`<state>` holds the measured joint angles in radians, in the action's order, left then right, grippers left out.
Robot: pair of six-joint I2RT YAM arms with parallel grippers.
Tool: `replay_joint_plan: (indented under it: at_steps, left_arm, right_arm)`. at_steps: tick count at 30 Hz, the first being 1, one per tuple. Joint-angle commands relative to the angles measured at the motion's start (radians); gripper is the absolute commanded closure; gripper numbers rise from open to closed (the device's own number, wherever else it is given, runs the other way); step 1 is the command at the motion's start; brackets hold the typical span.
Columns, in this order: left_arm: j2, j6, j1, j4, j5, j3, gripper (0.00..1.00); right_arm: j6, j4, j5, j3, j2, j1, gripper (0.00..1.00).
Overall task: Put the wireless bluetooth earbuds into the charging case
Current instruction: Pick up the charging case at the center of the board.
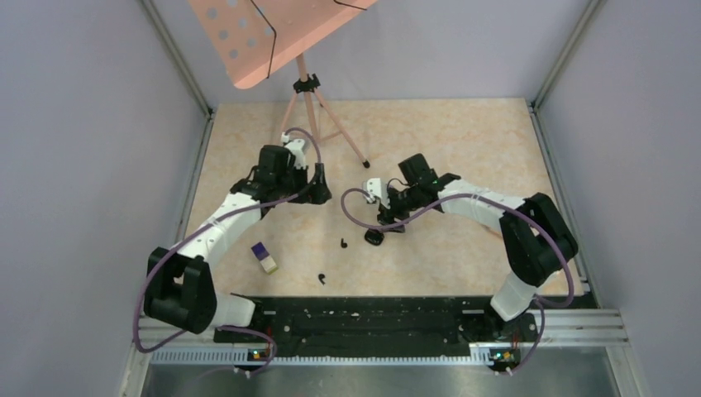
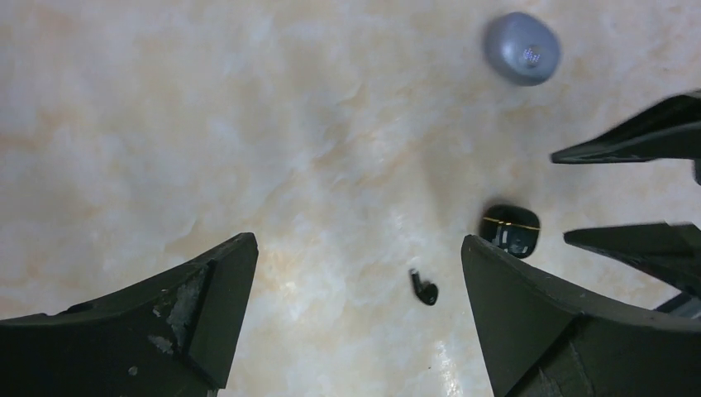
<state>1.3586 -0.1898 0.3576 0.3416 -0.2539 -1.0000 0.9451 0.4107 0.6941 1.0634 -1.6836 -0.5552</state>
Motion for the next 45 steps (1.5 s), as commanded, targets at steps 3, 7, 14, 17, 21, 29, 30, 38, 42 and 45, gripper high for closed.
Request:
replay_joint_plan:
  at_steps: [3,7,14,17,21,29,30,38,42,45]
  left_arm:
    - [-0.051,-0.154,-0.069,0.005,0.019,0.091,0.01]
    - [-0.045,-0.211,-0.092,0.0,0.008,0.097,0.01]
    - [-0.045,-0.245,-0.117,-0.03,-0.051,0.114,0.02]
    - [-0.046,-0.257,-0.128,-0.046,-0.054,0.124,0.03]
    - [-0.044,-0.268,-0.143,-0.058,-0.059,0.13,0.05]
    - [-0.04,-0.272,-0.157,-0.062,-0.066,0.135,0.07]
    - [-0.04,-0.274,-0.158,-0.065,-0.068,0.137,0.07]
    - [-0.03,-0.296,-0.158,-0.081,-0.079,0.145,0.08]
    - [-0.012,-0.299,-0.158,-0.115,-0.113,0.147,0.09]
    - [0.021,-0.306,-0.158,-0.161,-0.168,0.149,0.11]
  right_arm:
    - [-0.524,-0.198,-0.296,-0.047,0.08,-0.131,0.36]
    - [-0.618,-0.153,-0.37,-0.022,0.051,-0.181,0.37]
    - [-0.612,-0.123,-0.456,-0.001,-0.009,-0.214,0.36]
    - [-0.595,-0.105,-0.458,0.004,-0.026,-0.219,0.36]
    - [-0.565,-0.099,-0.443,0.002,-0.04,-0.224,0.38]
    - [-0.512,-0.14,-0.426,-0.02,-0.048,-0.234,0.39]
    - [-0.506,-0.144,-0.425,-0.023,-0.049,-0.234,0.4]
    - [-0.545,-0.139,-0.456,-0.017,-0.081,-0.236,0.42]
    - [-0.559,-0.158,-0.466,-0.033,-0.085,-0.243,0.53]
    - [-0.554,-0.155,-0.482,-0.027,-0.066,-0.244,0.69]
